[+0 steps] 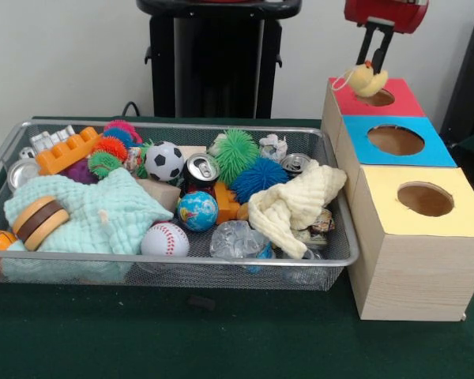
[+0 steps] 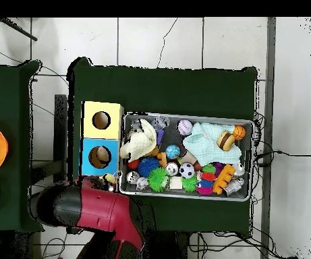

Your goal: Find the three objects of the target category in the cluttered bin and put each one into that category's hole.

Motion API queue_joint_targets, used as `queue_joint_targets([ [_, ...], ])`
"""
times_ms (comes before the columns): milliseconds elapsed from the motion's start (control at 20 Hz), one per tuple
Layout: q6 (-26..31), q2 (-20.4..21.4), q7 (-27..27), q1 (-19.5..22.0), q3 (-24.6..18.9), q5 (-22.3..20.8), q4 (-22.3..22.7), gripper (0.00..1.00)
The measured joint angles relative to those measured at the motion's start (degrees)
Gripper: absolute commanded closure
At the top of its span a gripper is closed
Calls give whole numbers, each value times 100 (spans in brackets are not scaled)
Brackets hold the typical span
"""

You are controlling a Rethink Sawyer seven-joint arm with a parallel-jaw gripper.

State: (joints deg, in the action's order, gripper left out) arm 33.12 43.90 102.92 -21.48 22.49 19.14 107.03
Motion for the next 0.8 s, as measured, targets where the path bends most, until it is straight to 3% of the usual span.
queue_joint_targets([
  [800,1,-5,355,-177,12,52,-192,100],
])
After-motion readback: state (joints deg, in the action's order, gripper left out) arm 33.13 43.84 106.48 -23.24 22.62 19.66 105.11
